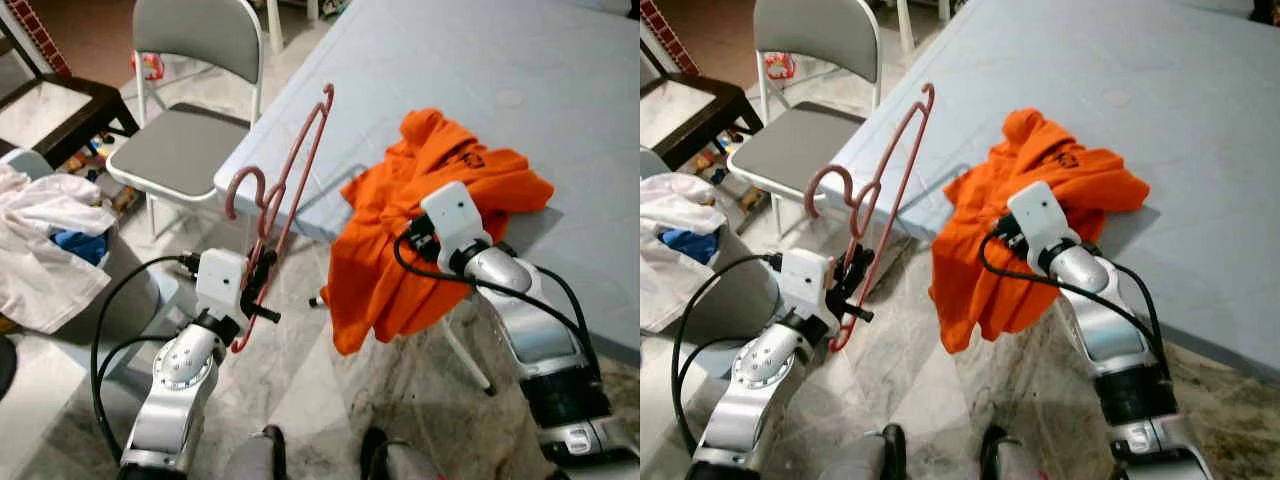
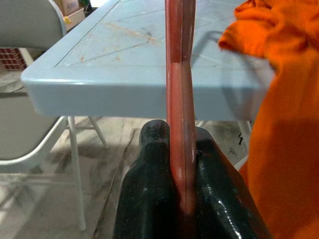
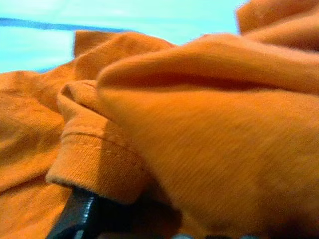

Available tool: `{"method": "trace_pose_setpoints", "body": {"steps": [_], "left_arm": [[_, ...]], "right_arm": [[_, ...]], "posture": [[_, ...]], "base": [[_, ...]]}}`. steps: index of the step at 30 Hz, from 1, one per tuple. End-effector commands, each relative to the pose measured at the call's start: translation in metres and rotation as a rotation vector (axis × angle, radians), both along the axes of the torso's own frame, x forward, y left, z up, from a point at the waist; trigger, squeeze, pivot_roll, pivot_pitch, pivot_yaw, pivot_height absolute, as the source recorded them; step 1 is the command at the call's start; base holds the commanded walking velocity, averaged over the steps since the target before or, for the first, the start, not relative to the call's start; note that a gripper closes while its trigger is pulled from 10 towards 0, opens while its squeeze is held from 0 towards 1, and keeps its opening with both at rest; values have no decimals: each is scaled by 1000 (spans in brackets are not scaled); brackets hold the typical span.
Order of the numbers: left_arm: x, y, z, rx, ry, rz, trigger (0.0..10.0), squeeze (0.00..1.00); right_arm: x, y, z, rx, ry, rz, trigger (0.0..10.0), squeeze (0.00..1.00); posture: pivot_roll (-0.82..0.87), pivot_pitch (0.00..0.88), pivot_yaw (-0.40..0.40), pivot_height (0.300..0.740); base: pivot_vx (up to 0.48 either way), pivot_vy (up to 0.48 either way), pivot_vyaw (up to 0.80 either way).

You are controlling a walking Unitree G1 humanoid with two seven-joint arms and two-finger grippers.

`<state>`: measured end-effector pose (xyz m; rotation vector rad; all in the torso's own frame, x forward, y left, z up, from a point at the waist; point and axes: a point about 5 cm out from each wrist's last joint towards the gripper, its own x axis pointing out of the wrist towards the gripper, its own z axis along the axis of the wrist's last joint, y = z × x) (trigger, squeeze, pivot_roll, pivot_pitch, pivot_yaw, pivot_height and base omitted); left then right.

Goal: Hang hanger

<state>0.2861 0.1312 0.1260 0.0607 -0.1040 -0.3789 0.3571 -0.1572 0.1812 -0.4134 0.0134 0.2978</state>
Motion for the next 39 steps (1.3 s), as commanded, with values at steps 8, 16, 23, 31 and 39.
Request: {"method": "trace_pose_setpoints", "body": {"steps": [8,16,23,31,39], "left_arm": [[-5,0,-9,11,39,4,10000,0],[-8,2,-9,12,40,17,10000,0],[-8,1,-10,11,42,16,10000,0],[-6,-1,-9,10,41,5,10000,0],[-5,-2,-10,11,44,-3,10000,0]], "right_arm": [[33,-35,-5,222,46,-369,0,0],[42,-84,52,442,-238,-734,0,0],[35,-104,83,432,-429,-809,0,0],[51,-56,63,298,-220,-412,10000,1000],[25,-18,29,66,51,147,10000,1000]], "posture": [[111,274,40,740],[125,277,36,740],[119,274,39,740],[106,271,44,740],[95,265,46,740]], "base": [[0,0,0],[0,0,0],[0,0,0],[0,0,0],[0,0,0]]}}
